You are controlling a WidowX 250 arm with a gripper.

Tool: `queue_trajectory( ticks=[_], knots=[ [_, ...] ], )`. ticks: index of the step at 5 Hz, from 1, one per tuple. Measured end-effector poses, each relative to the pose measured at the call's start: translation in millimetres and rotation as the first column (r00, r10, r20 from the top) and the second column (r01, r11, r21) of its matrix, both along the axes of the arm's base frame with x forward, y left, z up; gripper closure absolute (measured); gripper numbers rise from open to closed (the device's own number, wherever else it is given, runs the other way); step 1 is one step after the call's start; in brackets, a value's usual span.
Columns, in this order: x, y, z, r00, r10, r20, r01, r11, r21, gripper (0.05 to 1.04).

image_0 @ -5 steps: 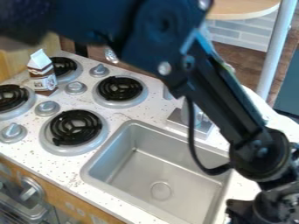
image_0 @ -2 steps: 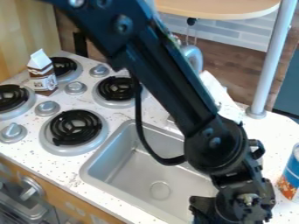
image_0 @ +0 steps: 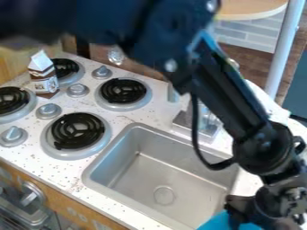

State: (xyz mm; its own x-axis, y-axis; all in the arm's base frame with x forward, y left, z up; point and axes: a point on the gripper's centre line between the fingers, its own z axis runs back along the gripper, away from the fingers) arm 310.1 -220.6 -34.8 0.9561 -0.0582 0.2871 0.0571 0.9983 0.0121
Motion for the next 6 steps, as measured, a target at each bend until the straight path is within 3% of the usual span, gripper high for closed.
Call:
queue_trajectory(
  ticks=[2, 4, 6],
  knots=[
    [12.7, -21.2, -1.5, 1.0, -0.021, -0.004, 0.021, 0.999, -0.026, 0.084],
    [24.1, -40.3, 9.4, 1.0, -0.027, 0.009, 0.028, 0.996, -0.091, 0.084],
    [33.7, -46.6, 7.8, 1.0, -0.012, 0.013, 0.013, 0.996, -0.093, 0.084]
  ],
)
